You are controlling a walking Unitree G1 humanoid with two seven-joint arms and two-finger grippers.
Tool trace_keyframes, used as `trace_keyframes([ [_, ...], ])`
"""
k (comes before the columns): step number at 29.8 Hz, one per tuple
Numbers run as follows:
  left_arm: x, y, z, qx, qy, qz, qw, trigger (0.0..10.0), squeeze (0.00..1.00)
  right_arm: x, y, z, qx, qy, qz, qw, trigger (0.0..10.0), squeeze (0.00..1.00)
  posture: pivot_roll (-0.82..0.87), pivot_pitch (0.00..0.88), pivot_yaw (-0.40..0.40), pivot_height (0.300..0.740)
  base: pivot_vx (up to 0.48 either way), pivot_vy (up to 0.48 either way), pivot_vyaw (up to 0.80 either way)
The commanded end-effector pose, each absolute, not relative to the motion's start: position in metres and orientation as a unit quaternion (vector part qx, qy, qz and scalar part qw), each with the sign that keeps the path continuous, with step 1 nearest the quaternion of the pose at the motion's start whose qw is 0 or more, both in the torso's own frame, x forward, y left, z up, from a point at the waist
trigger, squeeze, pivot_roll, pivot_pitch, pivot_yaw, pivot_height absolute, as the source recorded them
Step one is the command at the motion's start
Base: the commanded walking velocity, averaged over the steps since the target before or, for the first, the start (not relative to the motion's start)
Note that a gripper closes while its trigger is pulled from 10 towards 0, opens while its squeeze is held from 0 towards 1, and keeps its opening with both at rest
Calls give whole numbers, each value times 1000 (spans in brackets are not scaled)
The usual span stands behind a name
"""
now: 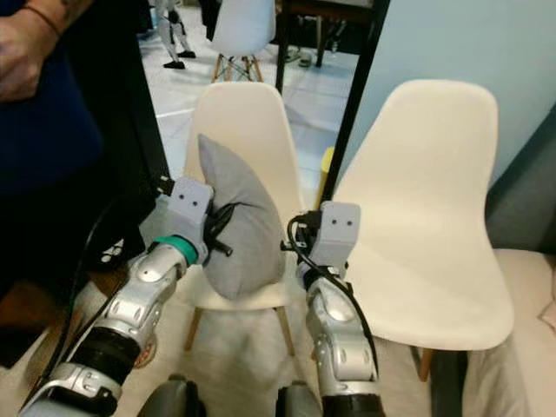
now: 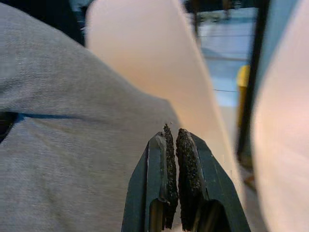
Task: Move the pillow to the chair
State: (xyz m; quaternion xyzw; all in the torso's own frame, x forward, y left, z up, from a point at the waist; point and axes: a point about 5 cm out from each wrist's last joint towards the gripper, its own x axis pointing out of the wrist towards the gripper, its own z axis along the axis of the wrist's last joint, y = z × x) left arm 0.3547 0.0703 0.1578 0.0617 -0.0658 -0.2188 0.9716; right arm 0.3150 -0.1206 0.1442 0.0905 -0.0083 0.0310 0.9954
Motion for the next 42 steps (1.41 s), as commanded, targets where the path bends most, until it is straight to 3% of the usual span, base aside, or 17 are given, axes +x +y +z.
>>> trace_keyframes([
  [1, 354, 68, 159, 68, -74, -222, 970, 10000, 0, 314, -120, 142, 97, -3, 32, 995, 10000, 0, 3, 32, 40, 615, 0, 0, 0],
  [25, 371, 63, 169, 131, -96, -255, 953, 10000, 0, 311, -124, 140, 83, 5, 27, 996, 10000, 0, -15, 70, 25, 610, 0, 0, 0],
  [32, 390, 58, 194, 239, -121, -276, 923, 10000, 0, 305, -128, 142, 74, 8, 22, 997, 10000, 0, -64, 121, 34, 610, 0, 0, 0],
  [34, 399, 82, 192, 311, -94, -218, 920, 10000, 0, 296, -134, 138, 72, 19, 13, 997, 10000, 0, -68, 154, 30, 610, 0, 0, 0],
  [36, 399, 82, 192, 311, -94, -218, 920, 10000, 0, 296, -134, 138, 72, 19, 13, 997, 10000, 0, -68, 154, 30, 610, 0, 0, 0],
  [38, 402, 115, 176, 370, -38, -167, 913, 10000, 0, 290, -134, 134, 71, 31, 12, 997, 10000, 0, -71, 169, 27, 610, 0, 0, 0],
  [39, 402, 115, 176, 370, -38, -167, 913, 10000, 0, 290, -134, 134, 71, 31, 12, 997, 10000, 0, -71, 169, 27, 610, 0, 0, 0],
  [42, 399, 146, 156, 445, 11, -137, 885, 10000, 0, 287, -130, 134, 73, 35, 14, 997, 10000, 0, -83, 193, 27, 610, 0, 0, 0],
])
